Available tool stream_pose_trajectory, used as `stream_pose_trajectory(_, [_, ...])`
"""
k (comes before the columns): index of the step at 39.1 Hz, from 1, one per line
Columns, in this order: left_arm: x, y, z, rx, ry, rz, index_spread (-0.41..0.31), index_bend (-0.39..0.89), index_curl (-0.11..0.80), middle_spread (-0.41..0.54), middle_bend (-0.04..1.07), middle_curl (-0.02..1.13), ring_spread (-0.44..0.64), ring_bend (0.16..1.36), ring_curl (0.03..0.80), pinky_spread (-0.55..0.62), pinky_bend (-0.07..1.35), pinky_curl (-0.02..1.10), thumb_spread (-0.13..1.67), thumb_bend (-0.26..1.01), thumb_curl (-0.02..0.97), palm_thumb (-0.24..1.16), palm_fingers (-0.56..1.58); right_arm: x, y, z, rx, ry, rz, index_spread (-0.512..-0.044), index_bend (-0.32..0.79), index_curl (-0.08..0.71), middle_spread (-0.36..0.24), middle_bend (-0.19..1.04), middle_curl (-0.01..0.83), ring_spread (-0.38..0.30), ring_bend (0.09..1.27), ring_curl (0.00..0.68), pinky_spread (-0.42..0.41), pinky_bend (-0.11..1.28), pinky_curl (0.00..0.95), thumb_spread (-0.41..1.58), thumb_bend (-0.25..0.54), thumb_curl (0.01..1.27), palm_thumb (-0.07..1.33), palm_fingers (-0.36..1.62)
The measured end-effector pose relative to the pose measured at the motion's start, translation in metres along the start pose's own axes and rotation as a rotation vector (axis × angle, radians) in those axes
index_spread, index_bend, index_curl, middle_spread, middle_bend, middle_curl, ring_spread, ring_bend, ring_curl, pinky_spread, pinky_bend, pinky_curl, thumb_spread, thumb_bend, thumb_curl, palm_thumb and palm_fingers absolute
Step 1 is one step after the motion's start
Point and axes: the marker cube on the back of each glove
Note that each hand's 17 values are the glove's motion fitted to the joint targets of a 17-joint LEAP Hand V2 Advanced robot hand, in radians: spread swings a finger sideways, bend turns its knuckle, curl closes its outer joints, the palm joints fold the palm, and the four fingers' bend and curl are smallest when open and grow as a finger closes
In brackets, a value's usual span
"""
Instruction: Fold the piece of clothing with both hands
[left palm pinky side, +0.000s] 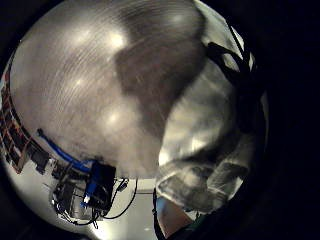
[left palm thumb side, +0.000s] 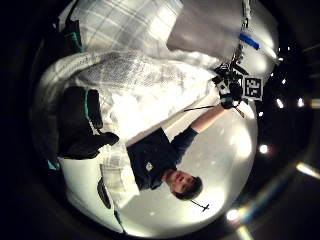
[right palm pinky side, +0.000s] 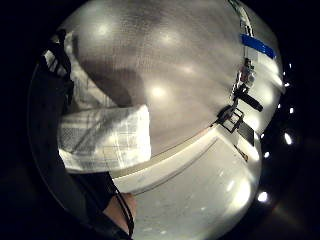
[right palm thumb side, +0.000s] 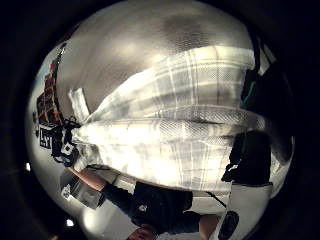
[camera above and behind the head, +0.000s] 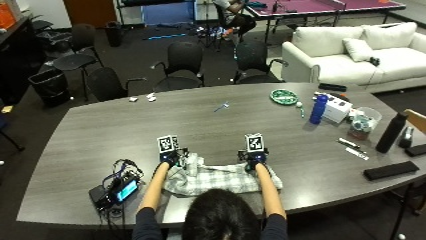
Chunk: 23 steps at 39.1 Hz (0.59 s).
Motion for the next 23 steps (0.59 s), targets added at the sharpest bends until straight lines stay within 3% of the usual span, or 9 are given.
stream_pose_trajectory(4, [-0.004, -0.013, -0.005, 0.099, 0.003, -0.061, -0.209, 0.12, 0.388, -0.277, 0.42, 0.55, -0.32, 0.61, 0.464, -0.28, 0.48, 0.52, 0.88, -0.02, 0.656, 0.85, 1.10, 0.003, -0.007, 0.003, 0.055, -0.013, 0.007, -0.264, 0.16, 0.452, -0.216, 0.29, 0.526, -0.257, 0.50, 0.476, -0.328, 0.50, 0.389, 0.47, -0.027, 0.72, 1.01, 1.19])
stream_pose_trajectory(7, [-0.006, -0.006, -0.018, 0.228, -0.009, -0.080, -0.208, 0.13, 0.386, -0.279, 0.42, 0.55, -0.32, 0.62, 0.468, -0.27, 0.46, 0.52, 0.87, -0.03, 0.654, 0.84, 1.10, 0.012, 0.002, -0.005, 0.187, -0.024, 0.065, -0.263, 0.16, 0.452, -0.214, 0.29, 0.529, -0.252, 0.50, 0.478, -0.324, 0.50, 0.389, 0.47, -0.027, 0.72, 1.01, 1.18])
stream_pose_trajectory(8, [-0.007, -0.002, -0.023, 0.275, -0.007, -0.076, -0.198, 0.11, 0.379, -0.271, 0.40, 0.55, -0.31, 0.60, 0.464, -0.27, 0.43, 0.51, 0.89, -0.03, 0.647, 0.83, 1.02, 0.015, 0.007, -0.009, 0.238, -0.030, 0.078, -0.258, 0.11, 0.435, -0.206, 0.26, 0.520, -0.250, 0.50, 0.477, -0.322, 0.51, 0.394, 0.50, -0.021, 0.72, 1.02, 1.10])
stream_pose_trajectory(12, [0.000, 0.028, -0.039, 0.389, 0.046, 0.003, -0.174, 0.12, 0.376, -0.233, 0.35, 0.55, -0.28, 0.56, 0.466, -0.23, 0.38, 0.50, 1.01, -0.04, 0.605, 0.75, 0.86, 0.030, 0.029, -0.021, 0.382, -0.065, 0.121, -0.254, 0.07, 0.403, -0.191, 0.23, 0.514, -0.240, 0.48, 0.472, -0.315, 0.53, 0.396, 0.58, -0.026, 0.71, 1.00, 1.04])
stream_pose_trajectory(16, [0.014, 0.072, -0.046, 0.467, 0.057, 0.083, -0.138, 0.13, 0.372, -0.170, 0.28, 0.54, -0.20, 0.51, 0.454, -0.17, 0.33, 0.49, 1.12, -0.06, 0.543, 0.62, 0.72, 0.041, 0.060, -0.022, 0.380, -0.121, 0.122, -0.247, 0.07, 0.380, -0.186, 0.19, 0.505, -0.221, 0.46, 0.471, -0.286, 0.54, 0.403, 0.68, -0.015, 0.70, 1.00, 0.97])
stream_pose_trajectory(23, [0.043, 0.114, -0.016, 0.582, -0.170, 0.202, -0.099, 0.19, 0.389, -0.047, 0.15, 0.48, -0.05, 0.48, 0.430, 0.01, 0.19, 0.44, 1.23, -0.06, 0.444, 0.40, 0.50, 0.058, 0.091, -0.010, 0.396, -0.183, 0.191, -0.237, 0.05, 0.322, -0.130, 0.18, 0.490, -0.168, 0.44, 0.463, -0.180, 0.53, 0.403, 0.96, -0.052, 0.63, 0.83, 0.79])
